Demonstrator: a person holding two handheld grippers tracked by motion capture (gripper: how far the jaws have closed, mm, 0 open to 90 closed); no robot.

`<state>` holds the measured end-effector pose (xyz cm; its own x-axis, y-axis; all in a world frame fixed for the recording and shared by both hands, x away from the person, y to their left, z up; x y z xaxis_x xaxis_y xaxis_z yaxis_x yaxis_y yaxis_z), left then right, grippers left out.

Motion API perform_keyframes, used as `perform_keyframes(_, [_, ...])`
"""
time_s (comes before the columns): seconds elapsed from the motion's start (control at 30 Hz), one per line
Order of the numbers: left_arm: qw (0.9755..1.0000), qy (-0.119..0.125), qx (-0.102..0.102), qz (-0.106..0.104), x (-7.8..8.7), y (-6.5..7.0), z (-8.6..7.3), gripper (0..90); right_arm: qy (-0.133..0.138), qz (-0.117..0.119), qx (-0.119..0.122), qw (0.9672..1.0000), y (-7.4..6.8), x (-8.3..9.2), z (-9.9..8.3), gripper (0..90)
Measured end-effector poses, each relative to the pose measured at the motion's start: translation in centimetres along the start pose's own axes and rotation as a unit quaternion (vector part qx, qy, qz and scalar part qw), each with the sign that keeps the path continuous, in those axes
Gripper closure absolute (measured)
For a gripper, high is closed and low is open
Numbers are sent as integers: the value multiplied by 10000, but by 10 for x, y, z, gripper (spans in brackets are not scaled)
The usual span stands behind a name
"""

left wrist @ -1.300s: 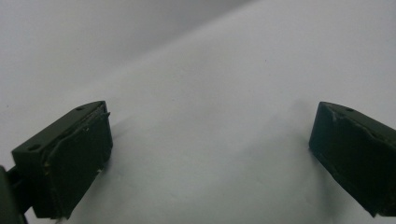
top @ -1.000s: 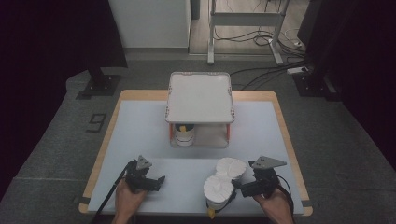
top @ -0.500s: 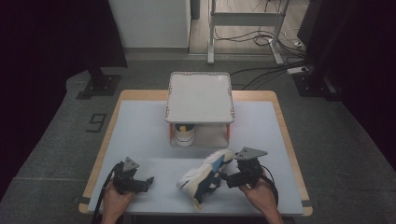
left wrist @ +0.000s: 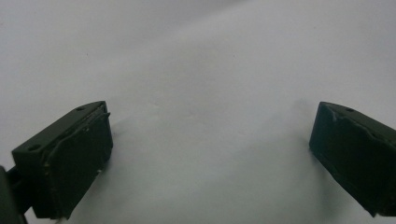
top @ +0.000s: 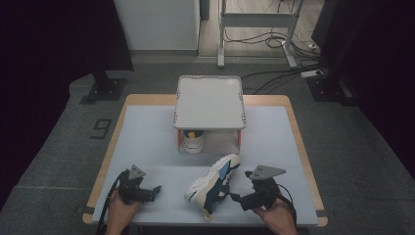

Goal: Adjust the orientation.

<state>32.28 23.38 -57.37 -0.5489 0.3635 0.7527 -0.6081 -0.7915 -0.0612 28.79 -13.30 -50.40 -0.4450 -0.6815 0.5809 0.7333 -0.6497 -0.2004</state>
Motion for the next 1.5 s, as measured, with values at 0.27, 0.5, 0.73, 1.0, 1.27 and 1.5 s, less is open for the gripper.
perform_keyframes(0.27, [10000,2,0,1,0,0,0,0,-71,147,-7,9999,-13,-26,-26,156])
perform_keyframes(0.5, [10000,1,0,3,0,0,0,0,0,317,152,9994,-22,-41,-20,365])
perform_keyframes(0.73, [10000,-3,1,2,0,0,0,0,118,140,335,9993,-24,-37,2,481])
perform_keyframes(1.0, [10000,-2,3,5,0,0,0,0,203,240,324,9990,-22,-47,31,470])
perform_keyframes(1.27, [10000,-4,4,7,0,0,0,0,282,219,367,9987,-24,-37,50,436])
perform_keyframes(1.5, [10000,-2,8,10,0,0,0,0,143,569,319,9978,-34,-41,51,471])
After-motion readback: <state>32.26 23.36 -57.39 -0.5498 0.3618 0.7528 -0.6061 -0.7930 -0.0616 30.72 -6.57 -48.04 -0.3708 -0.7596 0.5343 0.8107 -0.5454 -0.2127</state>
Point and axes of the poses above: each handheld gripper's, and its own axes: x roughly backward along the jaws, z roughly out of its top, y roughly to its right, the point moved 6 cm from there along -x, roughly forward along the jaws, and after that the axes turned 6 degrees about -x, right-handed, at the moved point
